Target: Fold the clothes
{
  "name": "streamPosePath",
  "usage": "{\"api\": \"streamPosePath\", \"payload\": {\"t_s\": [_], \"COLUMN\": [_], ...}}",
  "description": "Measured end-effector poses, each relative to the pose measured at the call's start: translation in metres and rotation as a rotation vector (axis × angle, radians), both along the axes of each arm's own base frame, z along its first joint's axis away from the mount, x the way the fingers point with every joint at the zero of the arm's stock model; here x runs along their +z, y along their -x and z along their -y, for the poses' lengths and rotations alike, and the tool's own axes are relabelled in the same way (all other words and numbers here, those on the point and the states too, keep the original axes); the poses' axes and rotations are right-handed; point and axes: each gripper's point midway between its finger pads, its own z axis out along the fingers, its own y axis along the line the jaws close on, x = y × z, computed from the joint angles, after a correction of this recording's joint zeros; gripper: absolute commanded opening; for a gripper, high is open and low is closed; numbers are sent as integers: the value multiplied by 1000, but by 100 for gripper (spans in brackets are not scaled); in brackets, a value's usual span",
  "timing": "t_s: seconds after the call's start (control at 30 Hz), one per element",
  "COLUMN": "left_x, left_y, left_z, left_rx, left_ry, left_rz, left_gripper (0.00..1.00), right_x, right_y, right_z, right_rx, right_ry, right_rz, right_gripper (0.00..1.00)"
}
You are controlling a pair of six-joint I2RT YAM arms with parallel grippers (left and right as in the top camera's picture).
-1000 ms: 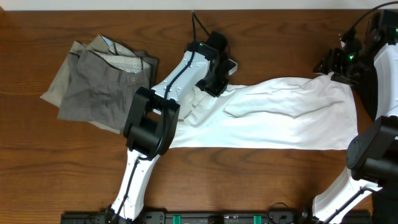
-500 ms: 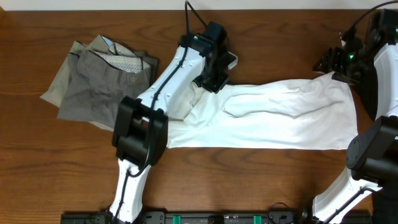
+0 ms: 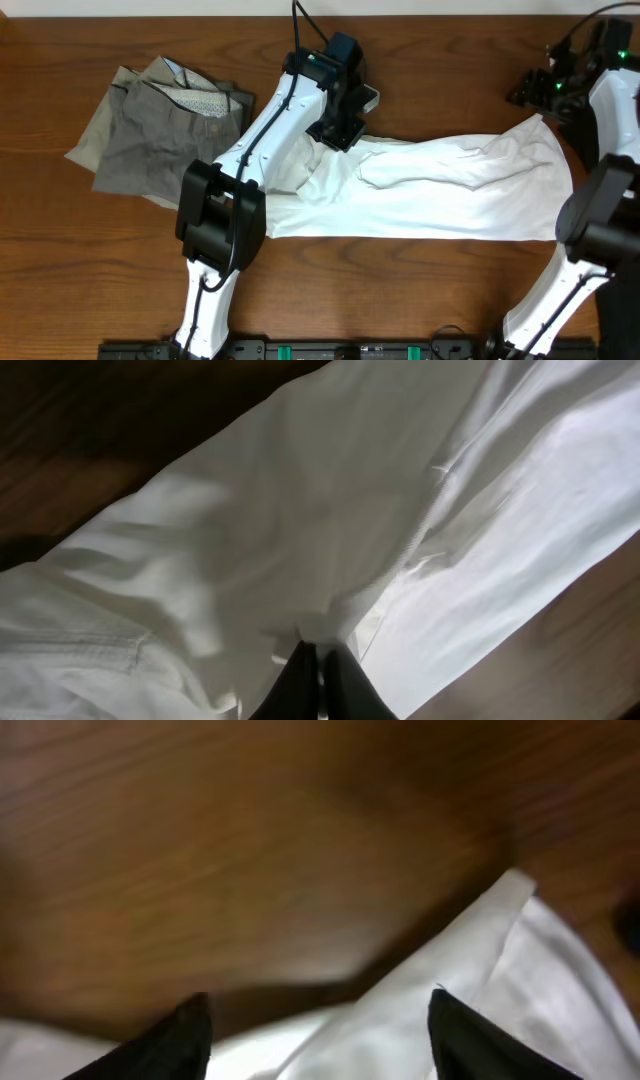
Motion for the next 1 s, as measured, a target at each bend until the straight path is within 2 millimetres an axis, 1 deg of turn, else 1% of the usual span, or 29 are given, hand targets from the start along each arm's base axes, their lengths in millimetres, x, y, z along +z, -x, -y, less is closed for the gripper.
{"api": "streamPosePath", "payload": {"t_s": [0.17,0.27,0.37,0.53,0.63,0.7,0.73,0.77,0.83,0.93,1.0], "left_x": [1,2,2,2,3,3,3,3,3,3,2], "left_y": [-1,-2,-2,-5,-7,-8,-8,-8,-8,-8,-9], "left_z": [1,1,1,3,4,4,4,4,4,3,2], "left_rx": [0,0,0,0,0,0,0,0,0,2,3], "left_ry": [3,6,7,13,17,19,19,19,19,13,6], "left_rz": [6,12,12,25,31,35,35,35,36,39,43], "left_gripper": [6,6,6,6,6,6,6,6,6,6,6], "right_x": [-36,-48,-51,-52,-52,-54,-55,-57,-61,-65,-64], "right_y": [-13,-19,-22,-21,-21,-20,-20,-19,-16,-9,-6], "right_z": [25,37,47,53,53,52,52,50,47,44,45], "right_rx": [-42,-62,-78,-89,-90,-88,-85,-85,-85,-89,-94], "right_ry": [13,21,30,40,41,39,35,27,10,-10,-19], "right_rz": [8,23,38,38,36,34,32,26,8,-23,-34], "right_gripper": [66,68,68,67,63,49,39,24,1,1,1]}}
